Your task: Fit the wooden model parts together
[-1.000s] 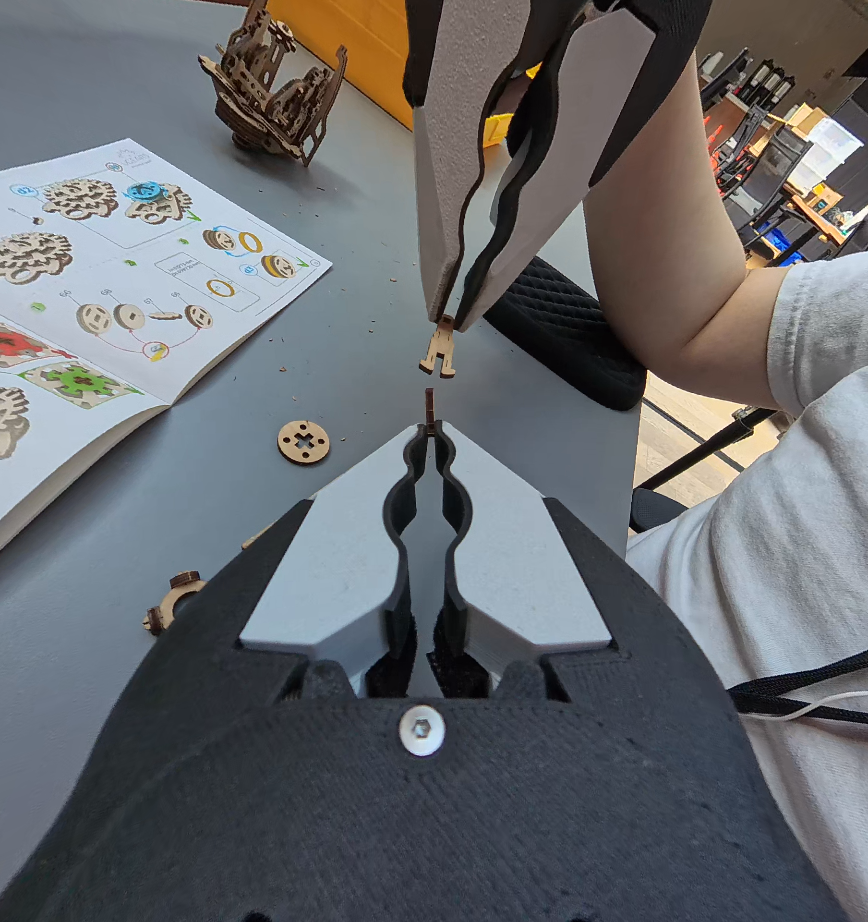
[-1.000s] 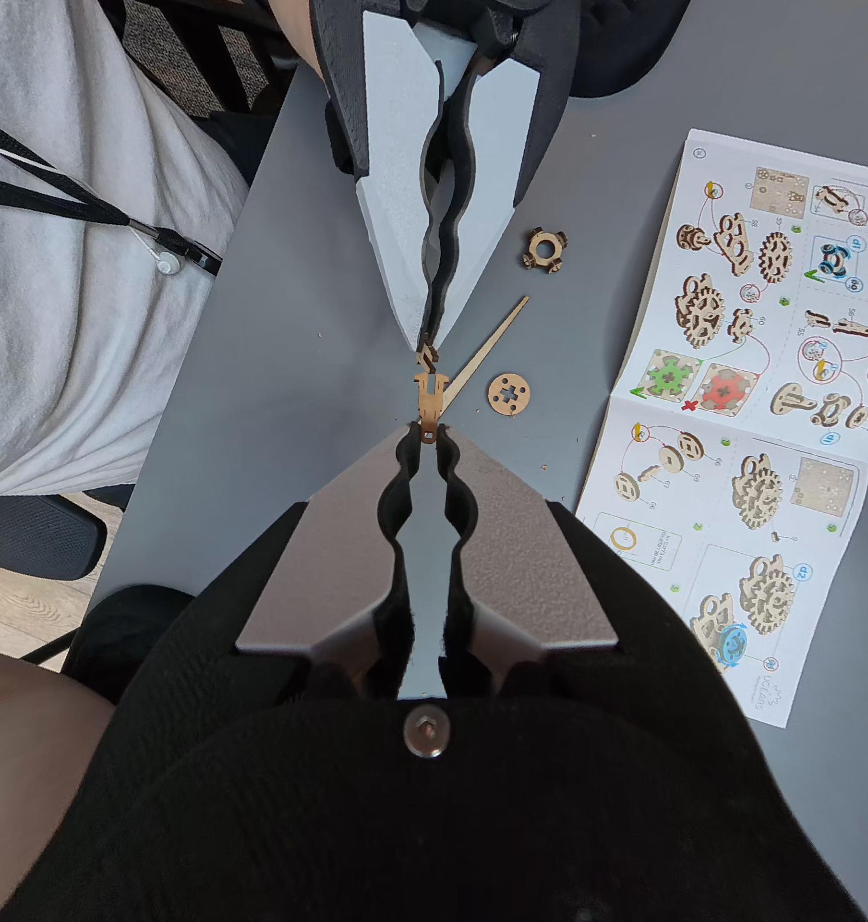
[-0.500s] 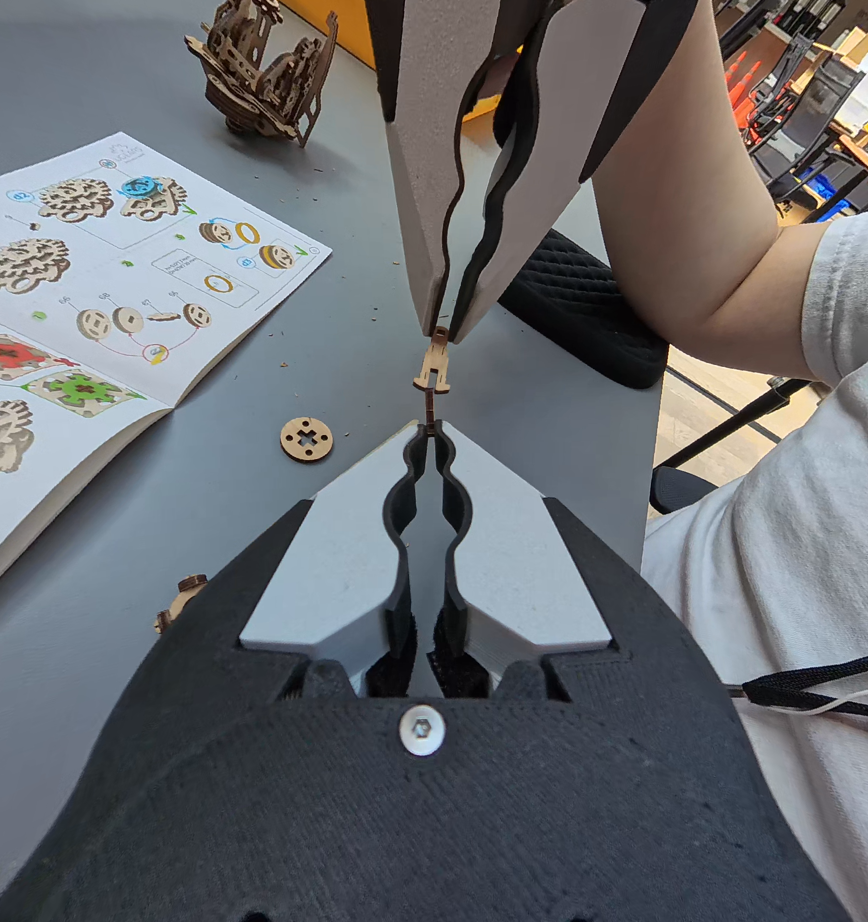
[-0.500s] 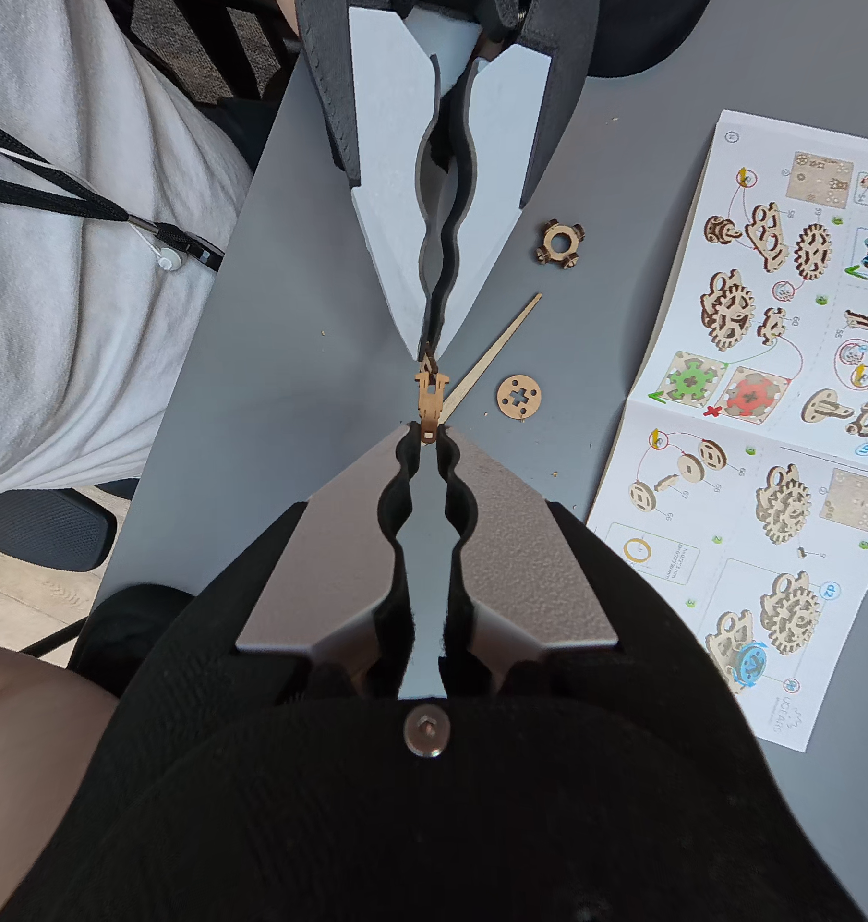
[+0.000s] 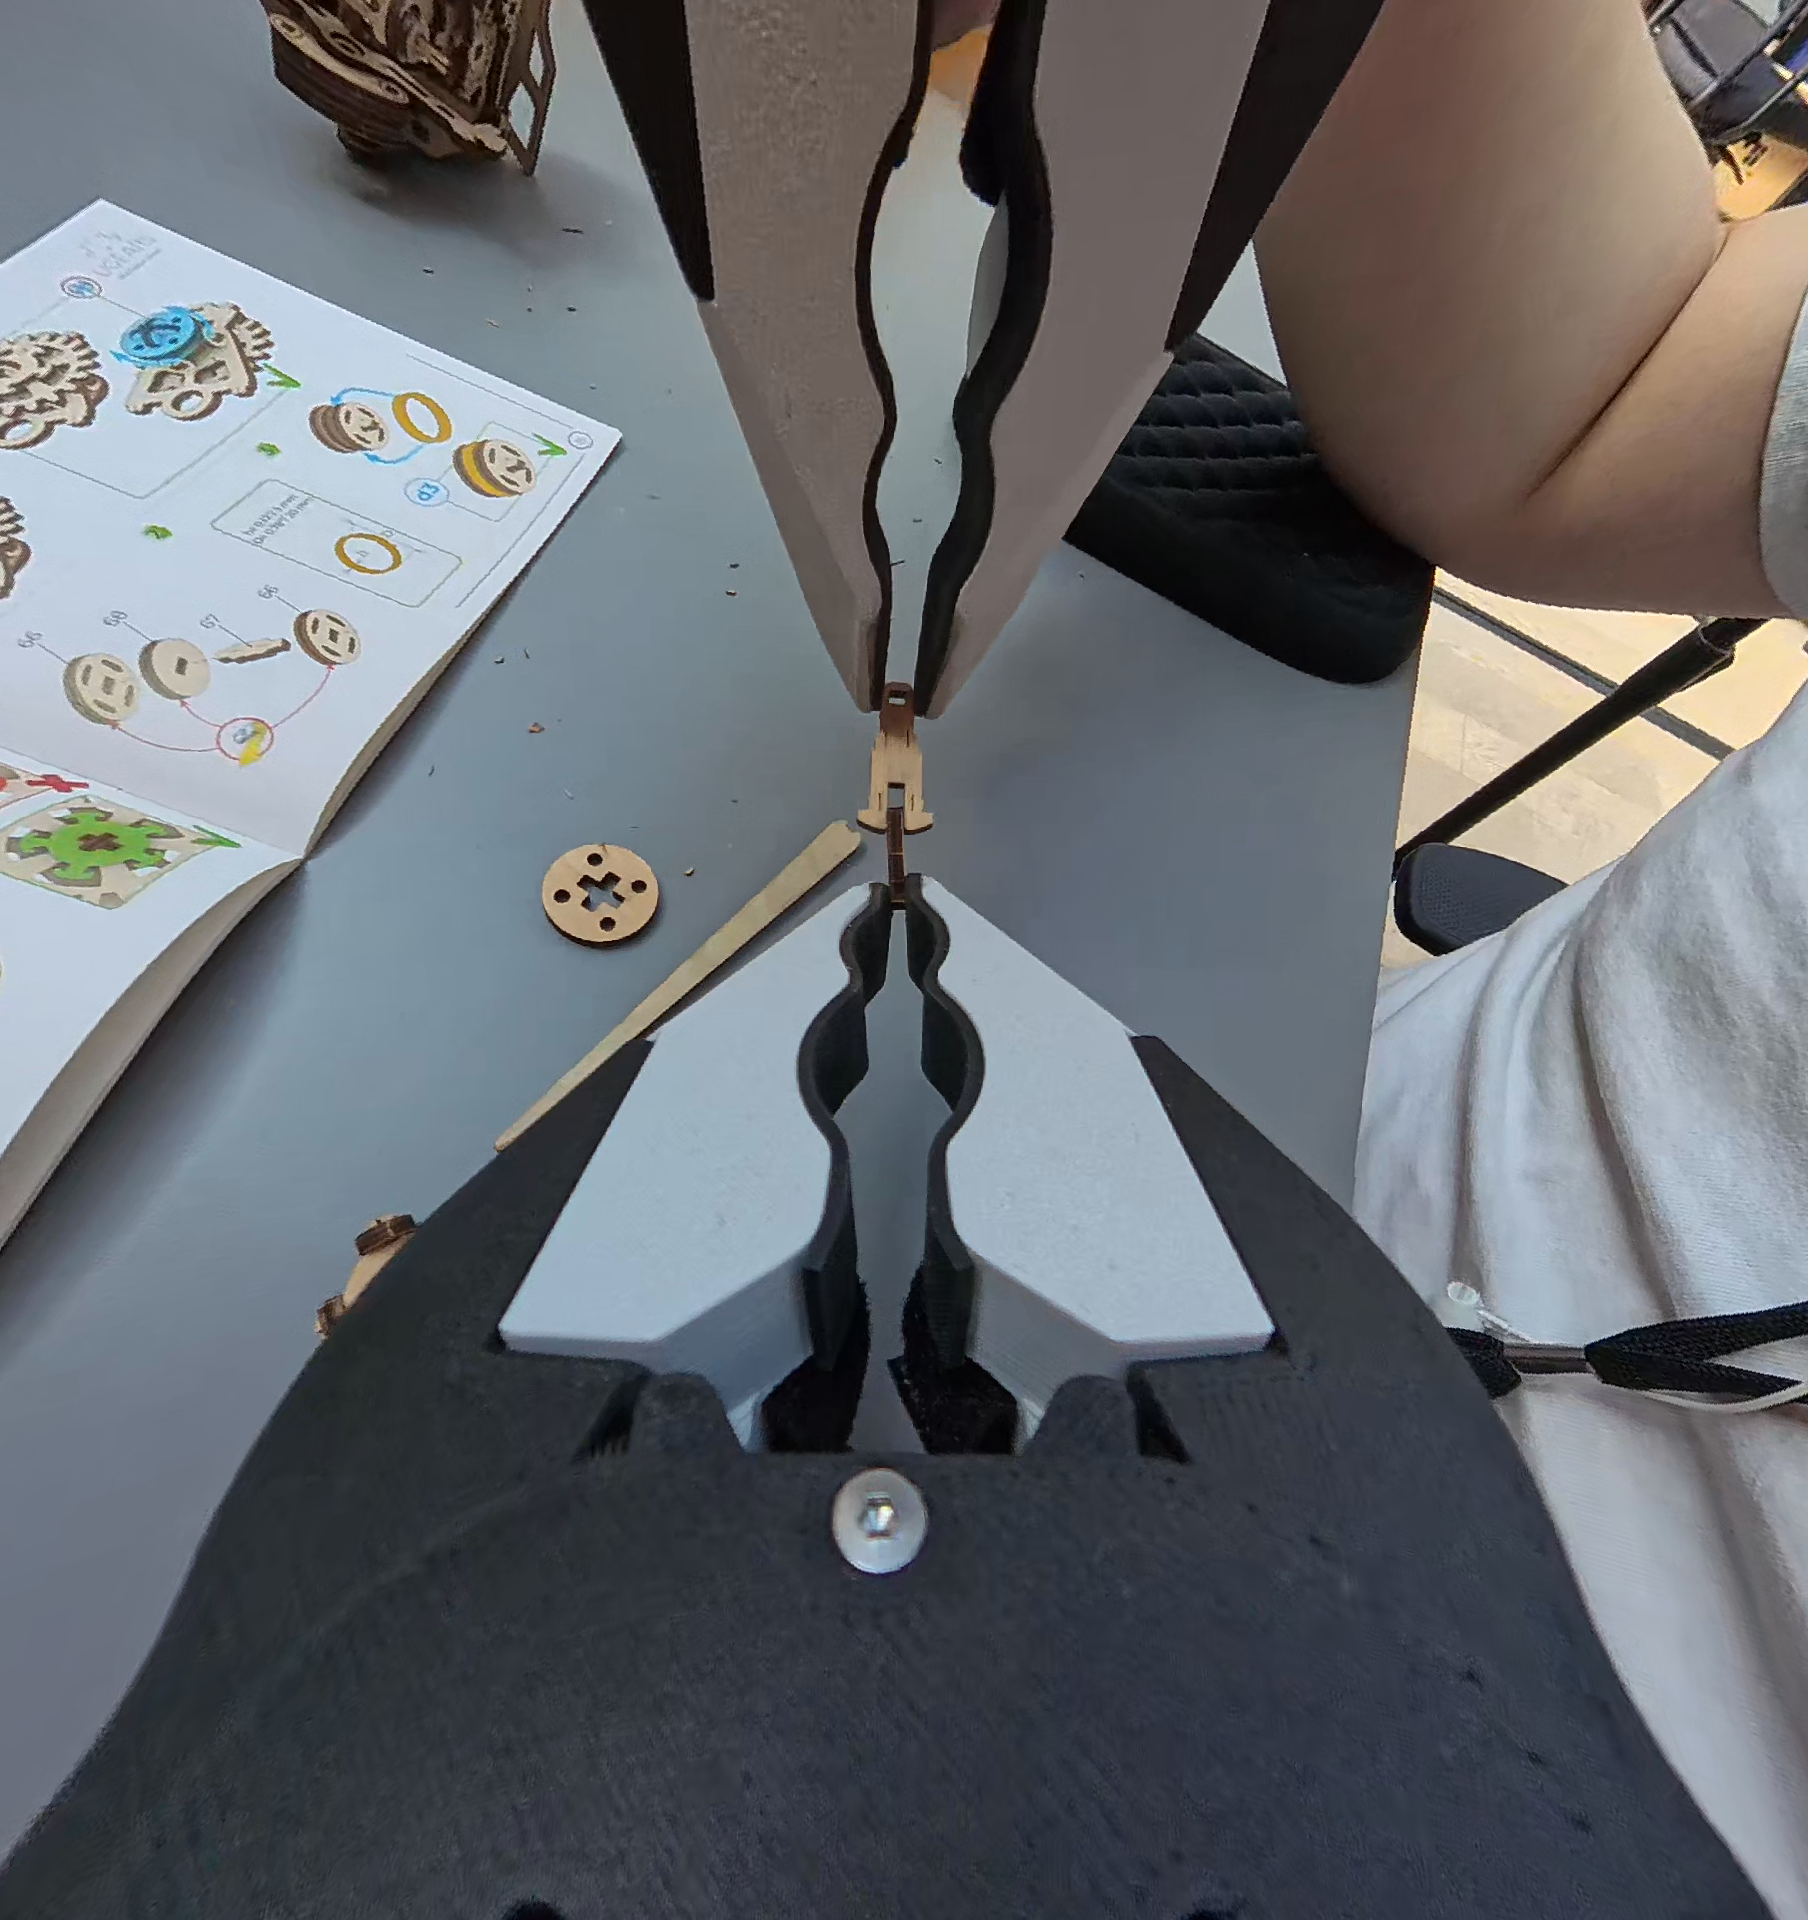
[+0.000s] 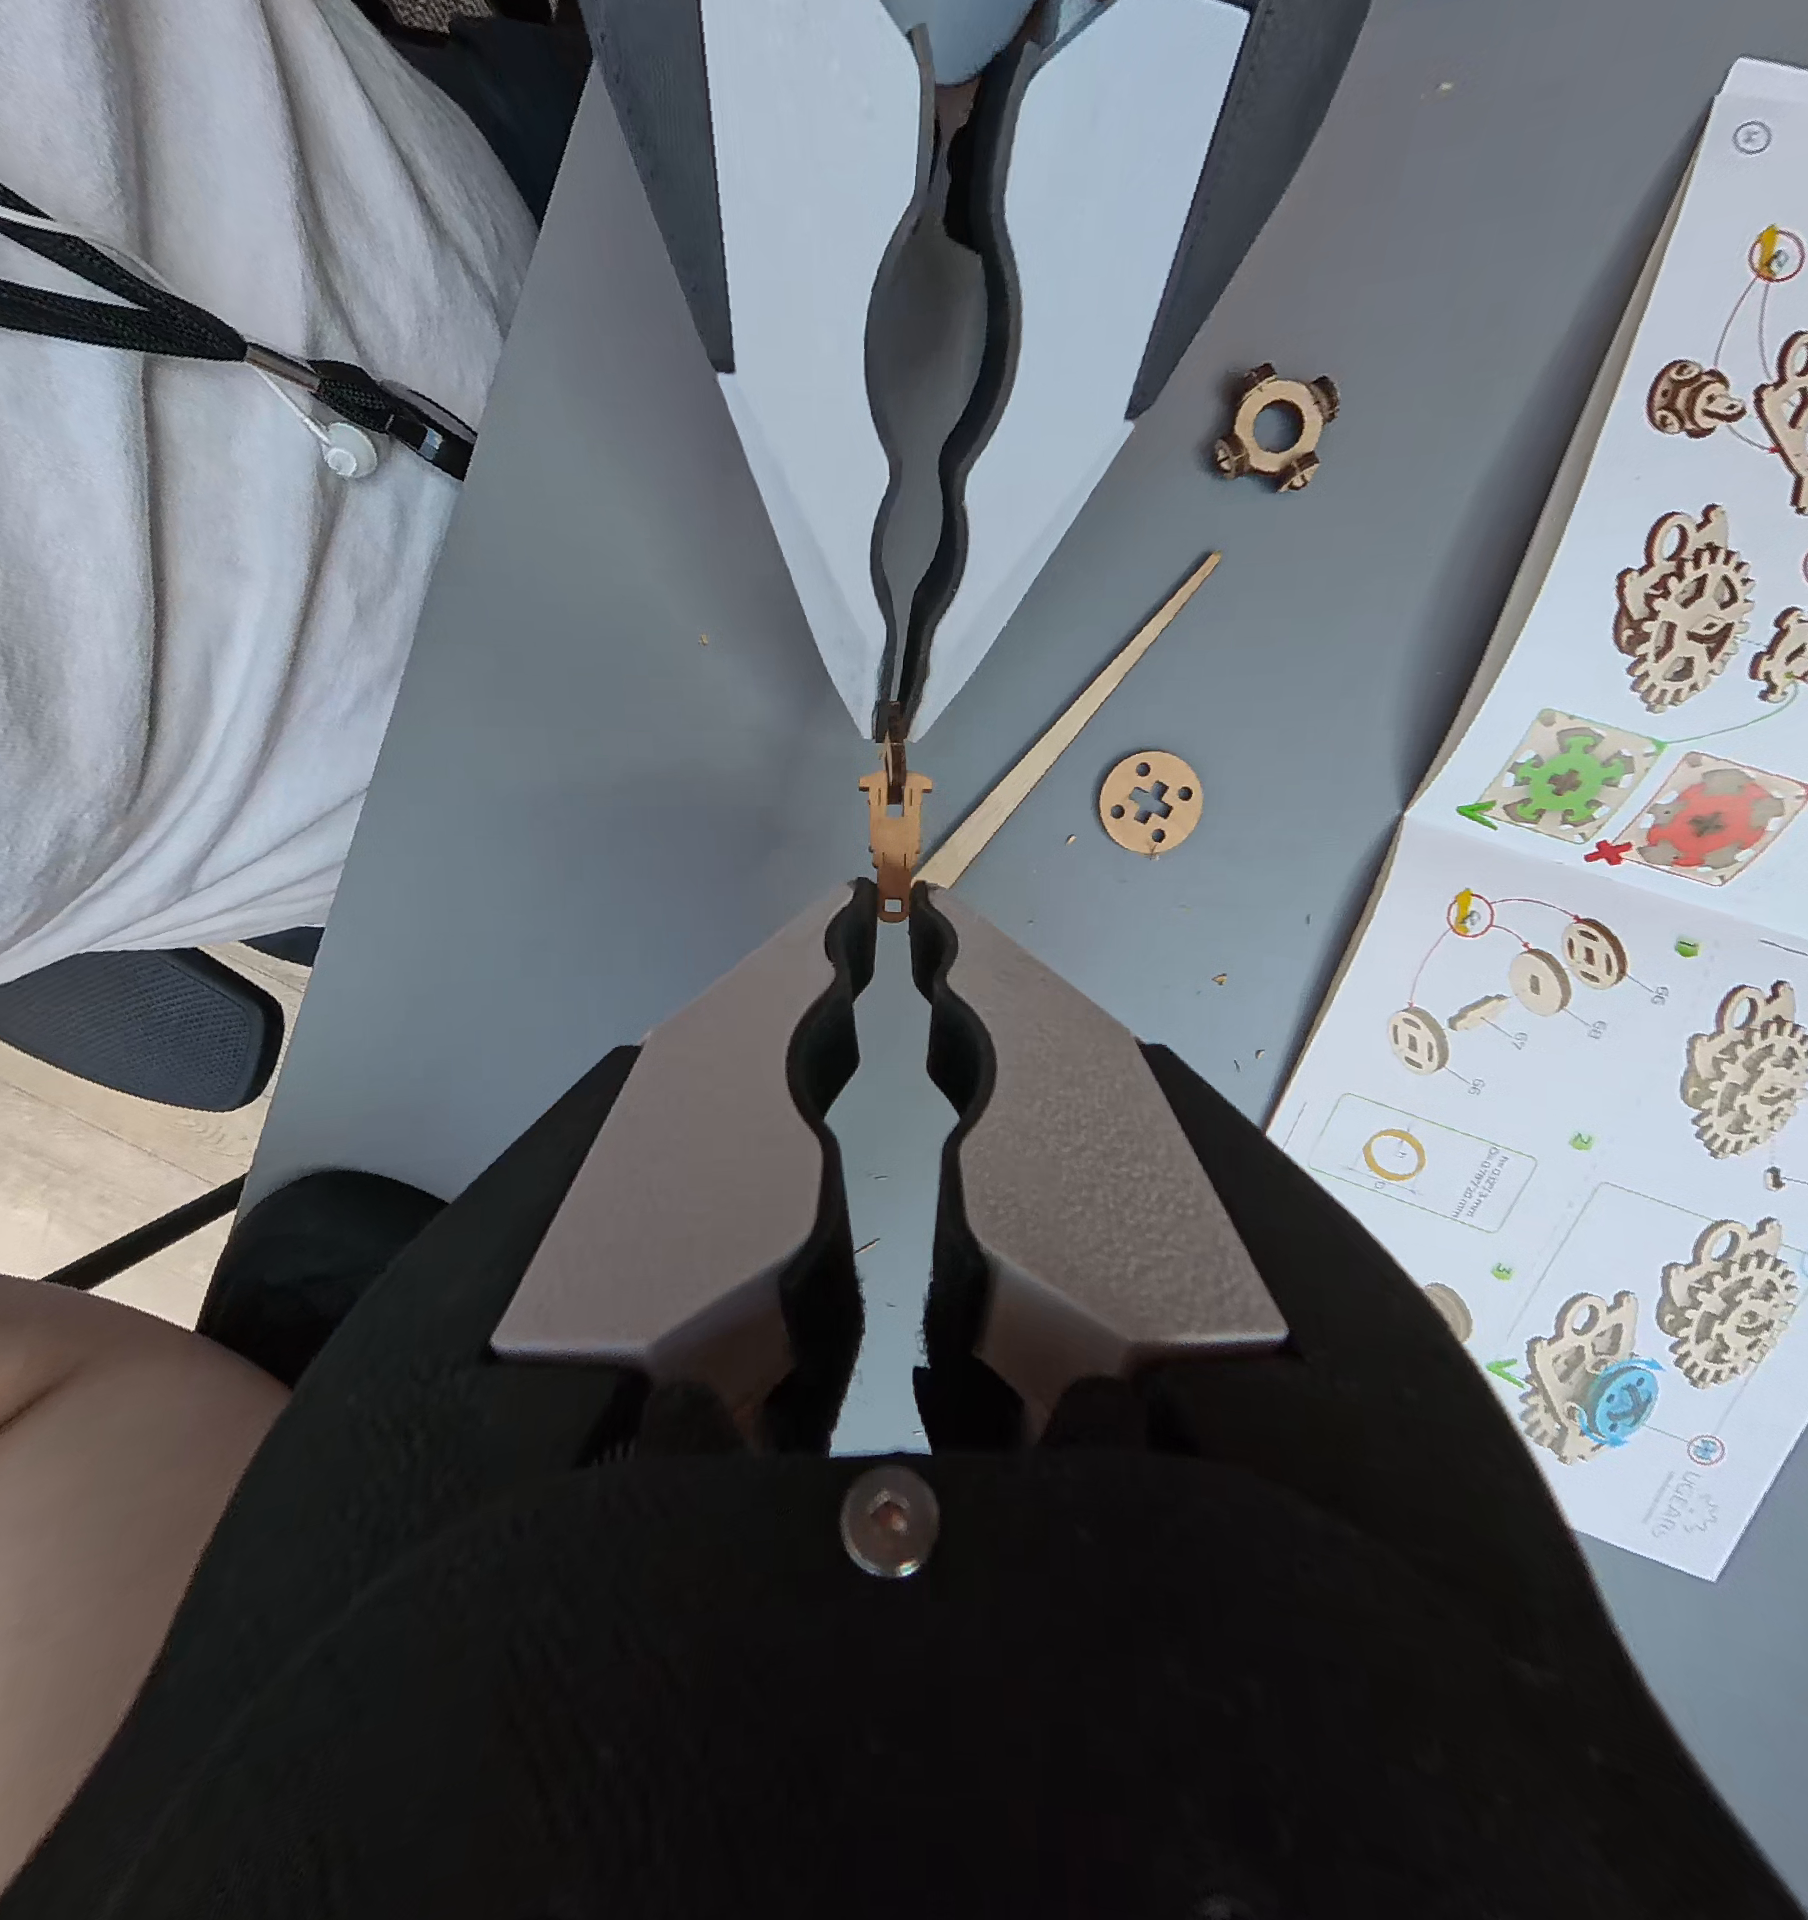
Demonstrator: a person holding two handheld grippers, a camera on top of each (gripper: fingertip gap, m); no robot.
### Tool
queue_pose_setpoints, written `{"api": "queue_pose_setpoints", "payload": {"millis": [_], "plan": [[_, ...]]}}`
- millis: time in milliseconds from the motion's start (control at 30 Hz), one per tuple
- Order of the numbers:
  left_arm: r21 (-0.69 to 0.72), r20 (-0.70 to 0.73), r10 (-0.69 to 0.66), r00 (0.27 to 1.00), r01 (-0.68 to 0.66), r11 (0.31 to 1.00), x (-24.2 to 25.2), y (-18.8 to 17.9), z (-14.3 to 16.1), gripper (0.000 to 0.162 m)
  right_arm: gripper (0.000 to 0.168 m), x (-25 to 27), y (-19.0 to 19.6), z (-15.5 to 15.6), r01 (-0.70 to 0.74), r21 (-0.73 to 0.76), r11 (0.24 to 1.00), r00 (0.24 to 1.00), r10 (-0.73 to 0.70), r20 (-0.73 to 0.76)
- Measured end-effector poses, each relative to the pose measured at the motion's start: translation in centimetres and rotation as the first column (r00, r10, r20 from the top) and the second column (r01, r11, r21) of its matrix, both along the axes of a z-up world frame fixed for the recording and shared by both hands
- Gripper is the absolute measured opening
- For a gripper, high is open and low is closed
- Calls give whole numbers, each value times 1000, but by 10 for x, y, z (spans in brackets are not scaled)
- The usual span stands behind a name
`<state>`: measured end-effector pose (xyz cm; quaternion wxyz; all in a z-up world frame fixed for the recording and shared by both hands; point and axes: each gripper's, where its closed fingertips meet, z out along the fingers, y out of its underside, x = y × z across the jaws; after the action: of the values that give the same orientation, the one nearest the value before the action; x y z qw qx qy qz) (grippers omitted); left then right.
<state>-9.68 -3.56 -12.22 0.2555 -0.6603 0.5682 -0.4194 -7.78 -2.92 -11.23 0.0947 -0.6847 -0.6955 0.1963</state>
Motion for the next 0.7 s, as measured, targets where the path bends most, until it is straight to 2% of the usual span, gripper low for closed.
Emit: {"api": "queue_pose_setpoints", "payload": {"millis": [33, 467, 567, 700], "plan": [[-11, 1, -4, 1000, 4, 1000, 0, -1, 0, 1, 5, 0, -1, 0, -2, -5, 1000, 1000, 2, 0], [-36, -82, -55, 995, 52, 998, 1, -10, -15, 1, 5, -8, -10, -13, -50, -43, 998, 997, 53, 62], [-93, -41, -57, 998, 53, 994, 0, -11, -12, 1, 5, -11, -10, -9, -46, -68, 997, 999, 47, 18], [-163, 31, -26, 999, 31, 986, -2, -7, -3, 1, 6, -18, -1, 3, -39, -55, 998, 993, 32, -114]]}}
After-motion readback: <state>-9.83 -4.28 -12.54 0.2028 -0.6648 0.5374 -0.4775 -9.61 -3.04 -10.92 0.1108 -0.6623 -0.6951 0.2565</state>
